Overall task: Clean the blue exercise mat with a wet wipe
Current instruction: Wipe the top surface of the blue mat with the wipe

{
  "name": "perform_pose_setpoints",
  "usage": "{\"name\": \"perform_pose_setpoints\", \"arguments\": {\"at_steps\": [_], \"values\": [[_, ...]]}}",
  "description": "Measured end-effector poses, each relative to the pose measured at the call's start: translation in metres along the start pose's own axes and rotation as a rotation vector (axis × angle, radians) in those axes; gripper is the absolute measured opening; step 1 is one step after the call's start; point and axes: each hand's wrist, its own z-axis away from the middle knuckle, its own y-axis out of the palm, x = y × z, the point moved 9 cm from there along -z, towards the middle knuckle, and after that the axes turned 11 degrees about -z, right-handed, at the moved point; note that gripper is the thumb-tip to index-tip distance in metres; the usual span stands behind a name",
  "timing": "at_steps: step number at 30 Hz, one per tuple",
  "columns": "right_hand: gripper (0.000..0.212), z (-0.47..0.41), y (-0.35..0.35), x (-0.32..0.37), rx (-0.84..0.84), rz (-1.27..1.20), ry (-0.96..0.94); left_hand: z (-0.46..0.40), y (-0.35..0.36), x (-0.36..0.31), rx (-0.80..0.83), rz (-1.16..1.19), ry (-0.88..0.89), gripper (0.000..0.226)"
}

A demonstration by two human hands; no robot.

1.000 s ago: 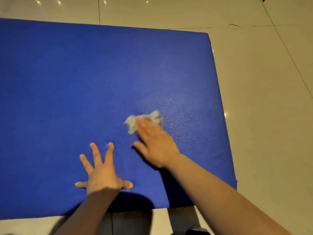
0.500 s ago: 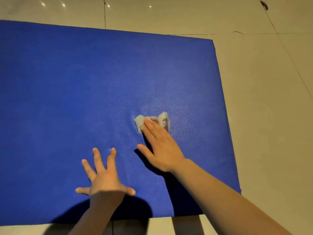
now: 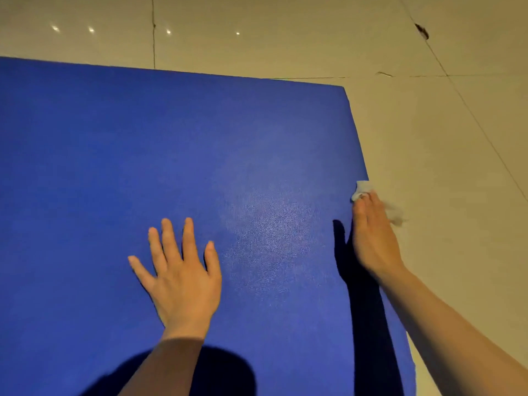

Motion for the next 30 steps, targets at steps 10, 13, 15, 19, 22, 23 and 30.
{"name": "perform_pose_setpoints", "arguments": {"at_steps": [10,13,15,19,22,23,30], "values": [[0.077,0.015,0.095,0.067,0.377,0.275,-0.463,0.001,0.000,0.001,-0.084,-0.087,-0.043,0.061],[0.064,-0.027,0.049,0.038,0.231,0.292,-0.298,0.001,0.000,0.002,-0.106,-0.102,-0.038,0.059],[0.055,-0.041,0.039,0.026,0.239,0.329,-0.252,0.002,0.000,0.002,-0.122,-0.110,-0.034,0.059],[0.072,-0.048,0.047,0.017,0.190,0.345,-0.229,0.001,-0.001,0.001,-0.152,-0.115,-0.039,0.059],[0.067,-0.048,0.055,0.032,0.171,0.285,-0.224,0.000,-0.002,0.001,-0.172,-0.122,-0.046,0.058],[0.067,-0.041,0.064,0.049,0.212,0.248,-0.291,0.000,-0.002,0.000,-0.175,-0.126,-0.043,0.058],[0.074,-0.006,0.132,0.095,0.503,0.311,-0.608,0.000,0.000,-0.001,-0.175,-0.152,-0.043,0.058]]}}
